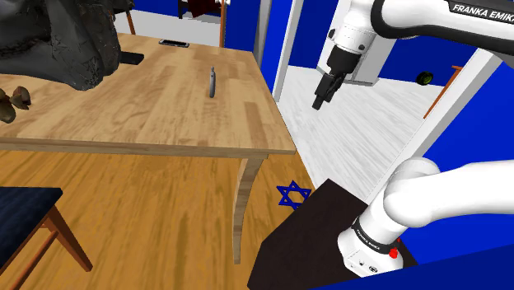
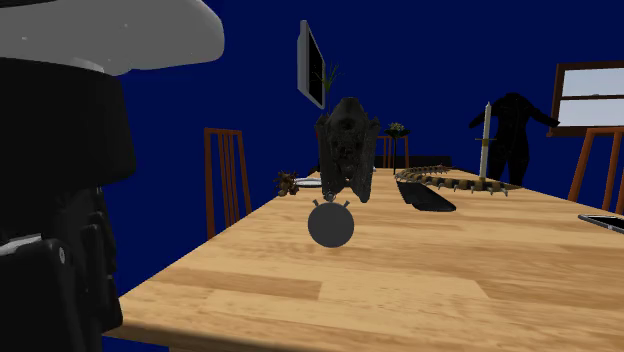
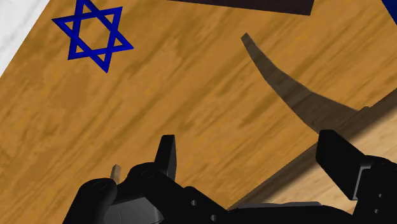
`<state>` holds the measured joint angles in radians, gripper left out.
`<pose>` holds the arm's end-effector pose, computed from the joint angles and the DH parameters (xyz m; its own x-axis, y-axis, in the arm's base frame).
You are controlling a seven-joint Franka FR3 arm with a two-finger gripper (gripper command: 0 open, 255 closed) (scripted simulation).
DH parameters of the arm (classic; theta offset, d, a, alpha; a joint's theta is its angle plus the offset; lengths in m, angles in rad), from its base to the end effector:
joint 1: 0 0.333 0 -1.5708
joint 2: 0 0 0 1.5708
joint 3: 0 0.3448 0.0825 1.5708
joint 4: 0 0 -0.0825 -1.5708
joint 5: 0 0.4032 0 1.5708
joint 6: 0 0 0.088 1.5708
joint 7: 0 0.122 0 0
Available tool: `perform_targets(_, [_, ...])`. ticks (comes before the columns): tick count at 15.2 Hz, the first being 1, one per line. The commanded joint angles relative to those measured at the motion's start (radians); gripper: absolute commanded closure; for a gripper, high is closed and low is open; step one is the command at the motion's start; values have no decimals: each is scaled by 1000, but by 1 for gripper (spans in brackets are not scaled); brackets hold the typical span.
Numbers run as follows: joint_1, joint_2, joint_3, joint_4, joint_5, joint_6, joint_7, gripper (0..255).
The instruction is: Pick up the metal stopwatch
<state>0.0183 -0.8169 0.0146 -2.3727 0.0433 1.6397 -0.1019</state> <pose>0.3046 0.0165 0.6035 0.9880 0.1276 0.0866 0.1301 -0.9912 -0.0240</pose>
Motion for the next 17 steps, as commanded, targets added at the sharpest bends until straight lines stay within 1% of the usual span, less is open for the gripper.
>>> perform_targets(1, [0, 0, 0, 0, 0, 0, 0, 0])
perform_targets(5, [-16, 94, 109, 75, 45, 33, 187, 0])
perform_targets(9, [-43, 213, 212, 180, 64, 59, 373, 0])
perform_targets(13, [-78, 352, 310, 314, 50, 71, 563, 0])
perform_targets(17, [-113, 513, 402, 479, -1, 63, 759, 0])
